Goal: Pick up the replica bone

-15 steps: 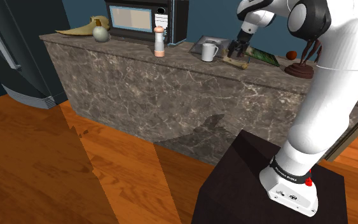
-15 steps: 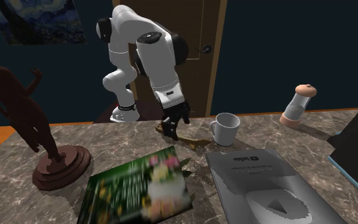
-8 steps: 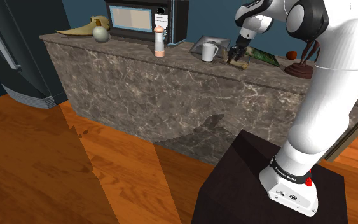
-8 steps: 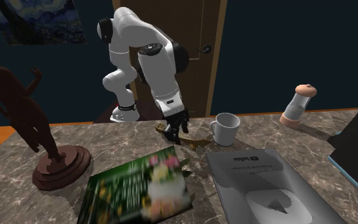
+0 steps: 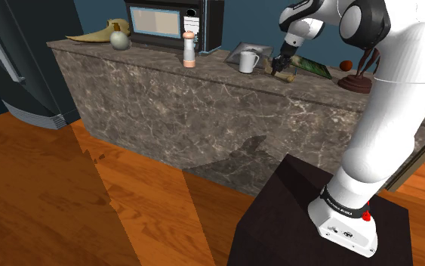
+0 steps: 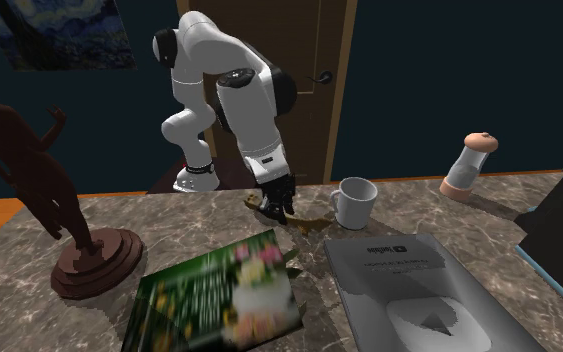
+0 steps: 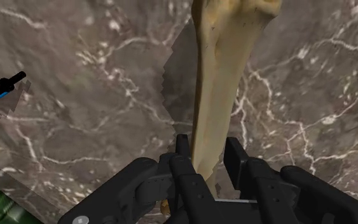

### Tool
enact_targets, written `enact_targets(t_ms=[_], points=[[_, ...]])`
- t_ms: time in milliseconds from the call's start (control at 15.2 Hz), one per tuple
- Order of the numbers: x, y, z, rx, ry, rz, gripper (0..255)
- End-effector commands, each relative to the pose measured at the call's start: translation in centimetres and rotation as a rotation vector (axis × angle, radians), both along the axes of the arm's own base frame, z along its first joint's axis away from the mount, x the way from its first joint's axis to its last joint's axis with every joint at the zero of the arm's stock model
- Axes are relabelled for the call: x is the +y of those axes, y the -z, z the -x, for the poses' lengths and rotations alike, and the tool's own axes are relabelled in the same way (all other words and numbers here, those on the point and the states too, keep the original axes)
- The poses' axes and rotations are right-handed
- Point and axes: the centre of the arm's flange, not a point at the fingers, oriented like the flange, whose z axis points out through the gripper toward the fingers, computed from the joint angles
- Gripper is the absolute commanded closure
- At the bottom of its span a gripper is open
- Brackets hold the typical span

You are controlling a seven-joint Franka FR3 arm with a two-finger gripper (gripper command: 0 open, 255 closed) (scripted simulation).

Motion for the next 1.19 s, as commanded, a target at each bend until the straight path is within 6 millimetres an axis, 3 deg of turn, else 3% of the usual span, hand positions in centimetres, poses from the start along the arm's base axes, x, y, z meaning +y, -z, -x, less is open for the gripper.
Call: enact_targets(t_ms=[0,990,1122], points=[[0.0,0.1,-0.1,0.001,0.000,0.000,255],[0.0,-7.9,-0.1,0.001,0.000,0.000,255],[0.0,-7.9,-0.1,0.001,0.000,0.000,255]])
